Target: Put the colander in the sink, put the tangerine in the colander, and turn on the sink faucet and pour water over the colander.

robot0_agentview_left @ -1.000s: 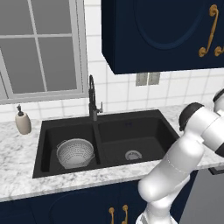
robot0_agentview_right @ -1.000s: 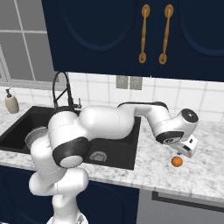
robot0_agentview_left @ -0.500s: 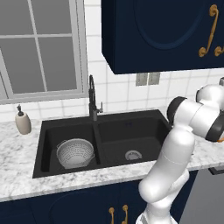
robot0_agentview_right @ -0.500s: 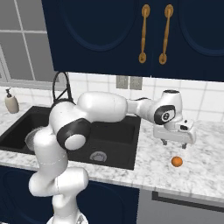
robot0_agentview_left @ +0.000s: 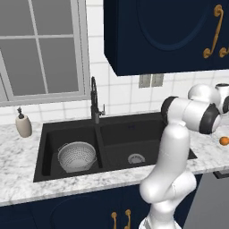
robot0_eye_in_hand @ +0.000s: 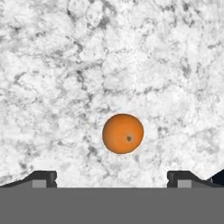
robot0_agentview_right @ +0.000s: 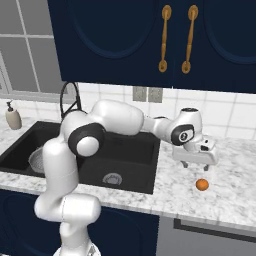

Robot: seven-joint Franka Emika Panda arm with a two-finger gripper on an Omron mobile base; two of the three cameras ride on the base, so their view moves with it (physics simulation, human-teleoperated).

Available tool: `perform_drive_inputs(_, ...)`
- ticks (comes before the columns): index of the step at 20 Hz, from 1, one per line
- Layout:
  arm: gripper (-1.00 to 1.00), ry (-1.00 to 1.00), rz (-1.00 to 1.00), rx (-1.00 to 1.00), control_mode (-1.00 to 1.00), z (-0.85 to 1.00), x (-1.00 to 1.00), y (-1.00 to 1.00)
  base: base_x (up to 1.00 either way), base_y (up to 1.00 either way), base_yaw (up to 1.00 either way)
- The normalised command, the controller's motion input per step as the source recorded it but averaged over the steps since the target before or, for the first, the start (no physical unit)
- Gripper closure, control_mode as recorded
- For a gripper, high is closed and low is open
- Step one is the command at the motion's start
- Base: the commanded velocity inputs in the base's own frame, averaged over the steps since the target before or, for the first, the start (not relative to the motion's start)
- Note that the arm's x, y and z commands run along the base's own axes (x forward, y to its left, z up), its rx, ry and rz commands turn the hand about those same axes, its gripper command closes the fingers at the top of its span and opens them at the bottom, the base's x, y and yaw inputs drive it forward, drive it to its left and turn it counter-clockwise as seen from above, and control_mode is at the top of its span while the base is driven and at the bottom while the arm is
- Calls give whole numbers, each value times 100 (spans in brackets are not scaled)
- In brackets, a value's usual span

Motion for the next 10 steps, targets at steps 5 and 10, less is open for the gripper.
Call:
perform_drive_inputs(5, -100, 5, 1, 2, -100, -35, 50, -12, 0, 0, 0)
perform_drive_inputs(10, -100, 3, 0, 5, -100, 0, 1, -33, 0, 0, 0)
